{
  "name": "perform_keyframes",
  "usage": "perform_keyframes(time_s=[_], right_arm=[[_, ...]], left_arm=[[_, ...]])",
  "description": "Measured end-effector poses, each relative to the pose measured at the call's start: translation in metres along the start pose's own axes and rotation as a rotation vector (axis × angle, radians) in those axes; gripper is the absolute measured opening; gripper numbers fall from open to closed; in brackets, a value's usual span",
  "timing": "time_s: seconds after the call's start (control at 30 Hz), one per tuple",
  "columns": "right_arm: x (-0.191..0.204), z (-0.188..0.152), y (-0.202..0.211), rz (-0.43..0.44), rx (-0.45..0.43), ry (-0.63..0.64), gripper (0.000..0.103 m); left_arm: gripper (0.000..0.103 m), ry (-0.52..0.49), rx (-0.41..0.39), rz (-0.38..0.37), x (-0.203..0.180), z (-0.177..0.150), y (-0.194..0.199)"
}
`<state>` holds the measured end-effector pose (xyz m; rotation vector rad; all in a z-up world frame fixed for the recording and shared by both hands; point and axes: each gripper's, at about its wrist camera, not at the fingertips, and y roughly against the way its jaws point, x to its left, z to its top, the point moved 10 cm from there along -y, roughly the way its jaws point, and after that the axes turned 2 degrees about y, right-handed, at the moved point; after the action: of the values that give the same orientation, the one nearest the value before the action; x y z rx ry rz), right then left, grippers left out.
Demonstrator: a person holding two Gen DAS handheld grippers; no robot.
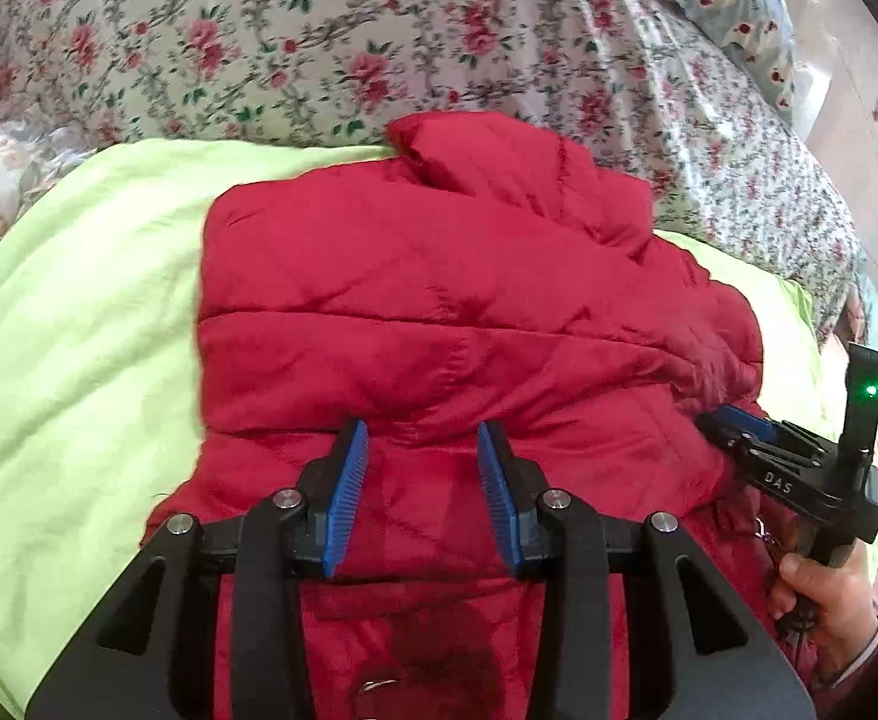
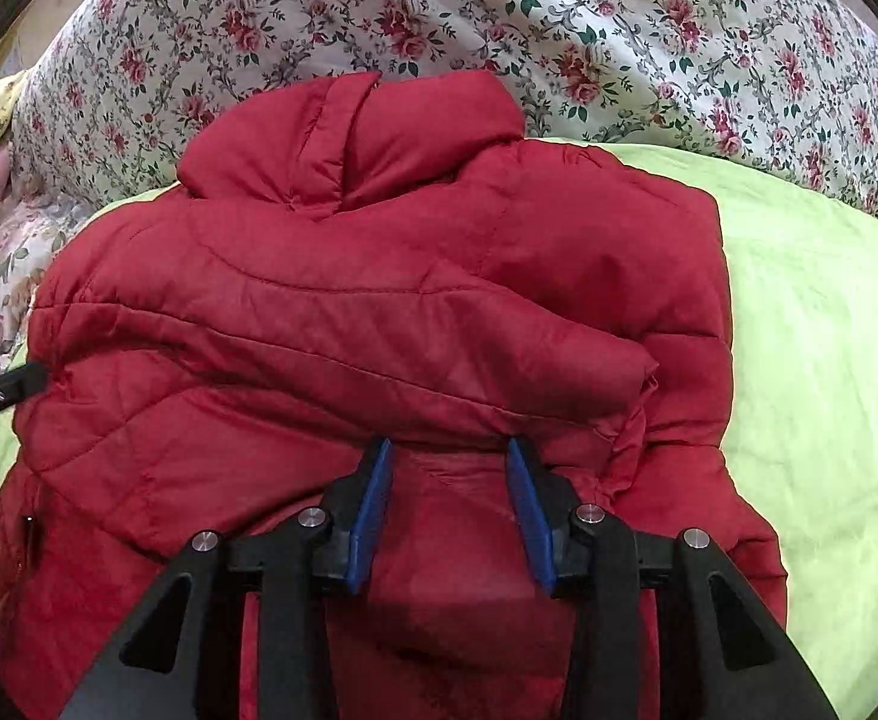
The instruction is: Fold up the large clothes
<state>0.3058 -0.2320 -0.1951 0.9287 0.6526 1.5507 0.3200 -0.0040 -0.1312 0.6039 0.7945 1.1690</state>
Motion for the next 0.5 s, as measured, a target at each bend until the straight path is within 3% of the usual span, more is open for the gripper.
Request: perform_keyframes(time_s=[0.13,0.5], right_arm=[[0.001,-0.001,-0.001,0.011,-0.002,-0.013,0.041],[-0.001,-0.002,-0.003,0.03,0.002,-0.036,0.042]], left_arm=[[0.036,-0.008,0.052,0.012,0.004,-0.01,-0.02],[0.036,0.005,0.063,0.01,0.004,-0.011,-0.028]])
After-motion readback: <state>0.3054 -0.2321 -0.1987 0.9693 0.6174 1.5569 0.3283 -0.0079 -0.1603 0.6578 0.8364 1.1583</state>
